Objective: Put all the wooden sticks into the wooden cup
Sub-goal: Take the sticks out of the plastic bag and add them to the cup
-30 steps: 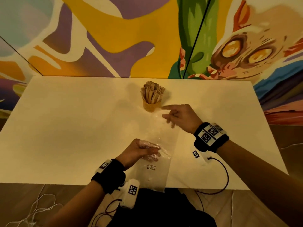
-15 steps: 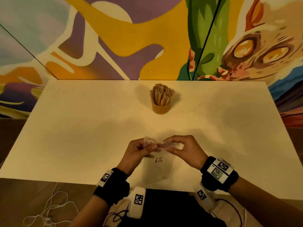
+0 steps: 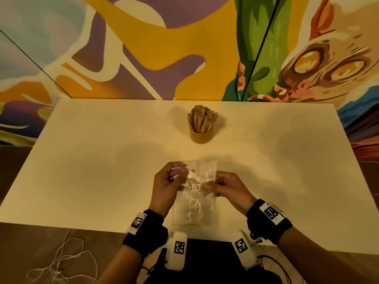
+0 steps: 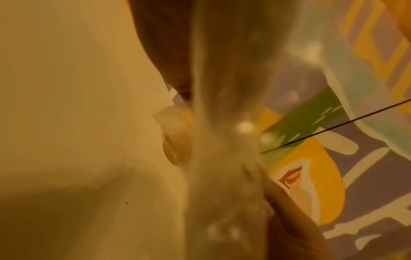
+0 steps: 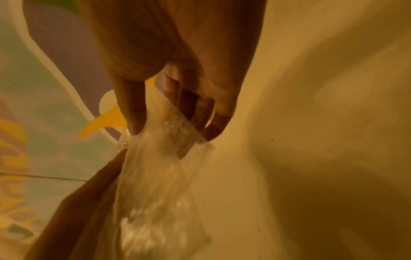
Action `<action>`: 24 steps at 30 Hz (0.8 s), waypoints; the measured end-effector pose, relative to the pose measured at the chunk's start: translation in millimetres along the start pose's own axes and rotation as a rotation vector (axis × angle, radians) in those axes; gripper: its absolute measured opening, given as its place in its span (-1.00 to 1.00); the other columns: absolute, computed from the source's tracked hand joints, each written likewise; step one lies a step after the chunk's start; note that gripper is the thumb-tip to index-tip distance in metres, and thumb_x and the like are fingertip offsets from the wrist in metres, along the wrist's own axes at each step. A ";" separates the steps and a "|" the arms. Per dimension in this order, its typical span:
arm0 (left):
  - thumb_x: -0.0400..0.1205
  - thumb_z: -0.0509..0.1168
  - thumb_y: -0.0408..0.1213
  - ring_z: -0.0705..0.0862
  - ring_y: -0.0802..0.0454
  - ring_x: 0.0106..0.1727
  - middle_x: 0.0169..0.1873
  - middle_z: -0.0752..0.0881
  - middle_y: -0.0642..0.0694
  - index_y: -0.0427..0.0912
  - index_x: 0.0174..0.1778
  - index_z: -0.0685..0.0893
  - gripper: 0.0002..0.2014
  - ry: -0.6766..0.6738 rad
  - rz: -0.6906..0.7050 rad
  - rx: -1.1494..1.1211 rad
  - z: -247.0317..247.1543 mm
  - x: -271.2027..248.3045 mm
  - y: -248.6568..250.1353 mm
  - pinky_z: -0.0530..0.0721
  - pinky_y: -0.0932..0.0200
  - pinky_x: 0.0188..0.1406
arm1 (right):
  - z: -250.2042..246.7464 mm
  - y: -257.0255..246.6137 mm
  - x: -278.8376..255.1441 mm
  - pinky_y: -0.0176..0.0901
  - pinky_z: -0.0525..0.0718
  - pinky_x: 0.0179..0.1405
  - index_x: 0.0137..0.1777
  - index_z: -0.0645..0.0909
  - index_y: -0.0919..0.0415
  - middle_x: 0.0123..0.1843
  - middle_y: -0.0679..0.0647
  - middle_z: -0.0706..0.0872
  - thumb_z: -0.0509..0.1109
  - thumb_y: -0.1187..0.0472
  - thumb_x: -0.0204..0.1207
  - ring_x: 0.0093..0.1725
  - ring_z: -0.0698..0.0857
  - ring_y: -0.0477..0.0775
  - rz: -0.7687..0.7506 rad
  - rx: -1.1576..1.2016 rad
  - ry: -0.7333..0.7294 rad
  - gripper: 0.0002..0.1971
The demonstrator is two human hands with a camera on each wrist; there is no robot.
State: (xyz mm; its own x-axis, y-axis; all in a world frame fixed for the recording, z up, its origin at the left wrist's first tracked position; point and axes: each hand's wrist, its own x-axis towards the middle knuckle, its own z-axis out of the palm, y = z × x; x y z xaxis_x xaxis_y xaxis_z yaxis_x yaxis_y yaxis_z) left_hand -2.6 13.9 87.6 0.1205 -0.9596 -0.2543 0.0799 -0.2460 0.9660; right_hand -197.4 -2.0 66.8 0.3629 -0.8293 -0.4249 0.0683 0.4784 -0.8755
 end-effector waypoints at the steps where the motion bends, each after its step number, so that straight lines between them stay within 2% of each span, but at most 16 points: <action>1: 0.64 0.34 -0.46 0.73 0.05 -0.29 -0.21 0.81 -0.09 -0.28 0.14 0.65 -0.83 0.013 -0.011 -0.018 1.4 2.1 1.2 0.71 0.12 -0.38 | 0.2 2.2 0.0 -0.10 0.71 -0.28 -0.03 0.73 0.36 -0.09 0.32 0.84 0.48 0.42 0.48 -0.20 0.82 0.19 0.020 -0.018 -0.012 -0.90; 4: 0.63 0.34 -0.46 0.80 -0.13 -0.14 -0.05 0.83 -0.13 -0.10 0.31 0.56 -0.65 -0.034 -0.052 -0.024 1.4 4.8 2.5 0.76 -0.08 -0.25 | 0.3 4.6 3.7 -0.11 0.64 -0.38 -0.06 0.71 0.49 -0.19 0.34 0.82 0.46 0.41 0.51 -0.32 0.78 0.21 0.018 -0.004 0.069 -0.89; 7: 0.59 0.40 -0.48 0.83 -0.25 -0.08 0.03 0.81 -0.20 0.09 0.47 0.45 -0.41 -0.089 -0.098 -0.033 -2.2 5.4 -1.0 0.79 -0.11 -0.29 | -0.8 0.8 11.1 -0.09 0.65 -0.38 -0.08 0.72 0.38 -0.19 0.37 0.81 0.43 0.33 0.55 -0.33 0.78 0.23 -0.002 0.019 0.150 -0.91; 10: 0.59 0.38 -0.53 0.83 -0.26 -0.10 0.00 0.82 -0.20 0.08 0.51 0.43 -0.37 0.008 -0.088 -0.063 -6.2 9.1 -6.3 0.79 -0.04 -0.36 | 2.4 -3.5 14.4 -0.05 0.71 -0.34 0.02 0.68 0.29 -0.09 0.46 0.79 0.46 0.31 0.54 -0.21 0.79 0.33 0.069 0.027 0.063 -0.90; 13: 0.57 0.40 -0.50 0.83 -0.24 -0.09 0.05 0.80 -0.22 0.09 0.55 0.40 -0.33 0.099 -0.127 -0.083 -10.8 18.4 -14.0 0.80 -0.06 -0.32 | 6.4 1.6 18.2 -0.06 0.75 -0.32 0.14 0.60 0.46 -0.06 0.50 0.78 0.45 0.41 0.51 -0.24 0.80 0.32 0.157 -0.002 -0.057 -0.77; 15: 0.54 0.46 -0.45 0.82 -0.22 -0.03 0.11 0.77 -0.20 0.15 0.59 0.33 -0.24 0.083 -0.188 -0.065 -13.4 23.1 -19.7 0.80 -0.11 -0.27 | 8.2 5.9 22.5 -0.04 0.76 -0.32 0.04 0.57 0.52 -0.09 0.51 0.77 0.44 0.44 0.51 -0.29 0.79 0.30 0.164 0.032 -0.016 -0.83; 18: 0.52 0.48 -0.45 0.82 -0.21 0.01 0.15 0.75 -0.18 0.18 0.60 0.28 -0.18 0.006 -0.281 -0.046 -20.2 27.3 -29.4 0.79 -0.23 -0.17 | 7.3 10.2 34.9 0.00 0.76 -0.27 -0.05 0.62 0.43 -0.10 0.52 0.77 0.44 0.45 0.52 -0.26 0.78 0.30 0.156 0.070 0.059 -0.94; 21: 0.53 0.46 -0.49 0.82 -0.25 -0.04 0.12 0.75 -0.26 0.15 0.57 0.32 -0.22 -0.008 -0.329 -0.026 -33.6 33.0 -41.9 0.80 -0.13 -0.21 | 1.5 19.6 46.8 0.03 0.77 -0.23 0.06 0.65 0.39 -0.10 0.40 0.81 0.41 0.28 0.59 -0.19 0.80 0.34 0.212 -0.012 0.043 -0.84; 24: 0.54 0.46 -0.48 0.83 -0.24 -0.09 0.09 0.75 -0.26 0.10 0.59 0.31 -0.23 0.042 -0.346 0.038 -58.3 57.0 -53.8 0.78 -0.03 -0.28 | -18.7 44.0 60.7 0.16 0.73 0.05 0.11 0.68 0.22 0.00 0.15 0.82 0.37 0.09 0.63 0.01 0.80 0.19 0.197 -0.367 0.140 -0.78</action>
State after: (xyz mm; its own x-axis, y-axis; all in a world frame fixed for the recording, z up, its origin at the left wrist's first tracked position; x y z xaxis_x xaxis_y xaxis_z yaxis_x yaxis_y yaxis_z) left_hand 57.7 -19.7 18.4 0.1338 -0.8119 -0.5682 0.0866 -0.5616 0.8229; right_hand -189.7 -36.7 -1.8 0.2052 -0.7755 -0.5971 -0.3335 0.5182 -0.7876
